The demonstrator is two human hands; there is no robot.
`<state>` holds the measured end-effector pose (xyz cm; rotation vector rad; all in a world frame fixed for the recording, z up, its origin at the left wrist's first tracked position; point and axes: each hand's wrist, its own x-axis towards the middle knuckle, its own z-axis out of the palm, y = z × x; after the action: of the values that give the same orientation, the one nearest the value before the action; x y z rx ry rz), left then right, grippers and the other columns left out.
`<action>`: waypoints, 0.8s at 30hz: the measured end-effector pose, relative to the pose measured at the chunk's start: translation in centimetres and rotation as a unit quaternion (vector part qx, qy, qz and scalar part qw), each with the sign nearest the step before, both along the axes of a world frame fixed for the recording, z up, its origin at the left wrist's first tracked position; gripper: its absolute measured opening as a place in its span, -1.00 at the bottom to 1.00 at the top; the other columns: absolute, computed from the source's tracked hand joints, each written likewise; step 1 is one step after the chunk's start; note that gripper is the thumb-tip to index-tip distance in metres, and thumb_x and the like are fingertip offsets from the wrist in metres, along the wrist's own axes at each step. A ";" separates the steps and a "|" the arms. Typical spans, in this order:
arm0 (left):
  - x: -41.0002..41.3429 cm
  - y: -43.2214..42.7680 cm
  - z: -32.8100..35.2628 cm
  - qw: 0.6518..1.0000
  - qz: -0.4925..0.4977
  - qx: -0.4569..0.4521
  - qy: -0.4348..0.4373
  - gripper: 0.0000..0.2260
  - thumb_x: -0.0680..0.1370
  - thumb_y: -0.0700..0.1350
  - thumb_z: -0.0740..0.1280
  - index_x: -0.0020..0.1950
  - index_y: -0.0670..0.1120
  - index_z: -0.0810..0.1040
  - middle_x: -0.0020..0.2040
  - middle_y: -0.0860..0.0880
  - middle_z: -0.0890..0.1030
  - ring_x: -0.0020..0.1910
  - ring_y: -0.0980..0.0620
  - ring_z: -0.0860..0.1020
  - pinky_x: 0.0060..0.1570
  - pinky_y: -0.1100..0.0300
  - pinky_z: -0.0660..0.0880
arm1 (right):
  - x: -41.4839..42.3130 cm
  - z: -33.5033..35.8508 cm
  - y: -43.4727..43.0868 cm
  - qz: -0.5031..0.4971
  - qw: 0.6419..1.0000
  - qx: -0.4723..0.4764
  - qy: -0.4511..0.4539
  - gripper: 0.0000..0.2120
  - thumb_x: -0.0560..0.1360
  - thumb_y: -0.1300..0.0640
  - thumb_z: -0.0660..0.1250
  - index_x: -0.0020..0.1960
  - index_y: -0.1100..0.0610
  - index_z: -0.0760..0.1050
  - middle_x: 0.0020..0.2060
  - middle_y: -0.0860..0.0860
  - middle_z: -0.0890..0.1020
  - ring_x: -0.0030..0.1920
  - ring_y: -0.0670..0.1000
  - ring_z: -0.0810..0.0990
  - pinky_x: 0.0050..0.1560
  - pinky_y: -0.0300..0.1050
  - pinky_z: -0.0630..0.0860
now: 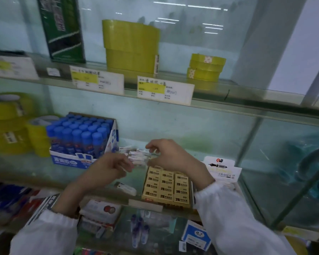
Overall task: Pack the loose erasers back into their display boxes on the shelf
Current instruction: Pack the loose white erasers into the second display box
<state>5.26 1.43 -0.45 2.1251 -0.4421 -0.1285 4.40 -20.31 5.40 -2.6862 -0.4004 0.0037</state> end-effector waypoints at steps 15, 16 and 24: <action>0.4 -0.1 -0.8 0.988 0.099 0.087 -0.076 -0.73 0.52 -0.18 0.40 0.22 -0.07 0.61 -0.14 -0.03 0.63 -0.15 0.02 0.62 -0.10 0.06 0.62 | 8.2 -4.1 5.9 -0.001 0.974 -0.227 0.015 -0.70 0.31 0.02 0.46 -0.04 0.10 0.46 0.04 0.15 0.49 -0.06 0.16 0.51 -0.09 -0.08 0.46; 0.3 -0.1 -0.6 0.989 0.123 0.045 -0.070 -0.77 0.52 -0.19 0.39 0.18 -0.09 0.62 -0.15 -0.07 0.64 -0.16 -0.04 0.63 -0.13 0.02 0.65 | 8.2 -4.1 5.9 -0.002 0.975 -0.221 0.024 -0.68 0.29 -0.01 0.48 -0.08 0.08 0.44 0.03 0.14 0.47 -0.07 0.16 0.51 -0.07 -0.05 0.51; 0.2 -3.3 -1.4 0.971 0.206 0.085 -0.088 -0.95 0.58 -0.24 0.24 -0.01 -0.20 0.48 -0.04 -0.15 0.57 -0.11 -0.06 0.53 -0.09 0.02 0.54 | 8.0 -4.2 6.0 0.007 0.976 -0.211 0.046 -0.44 0.21 -0.14 0.53 0.02 0.06 0.32 -0.12 0.04 0.50 -0.07 0.12 0.52 -0.16 -0.04 0.47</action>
<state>5.50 -1.83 -1.80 2.3615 -0.0835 0.2720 12.35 -14.34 1.15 -3.0848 -0.4287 0.2429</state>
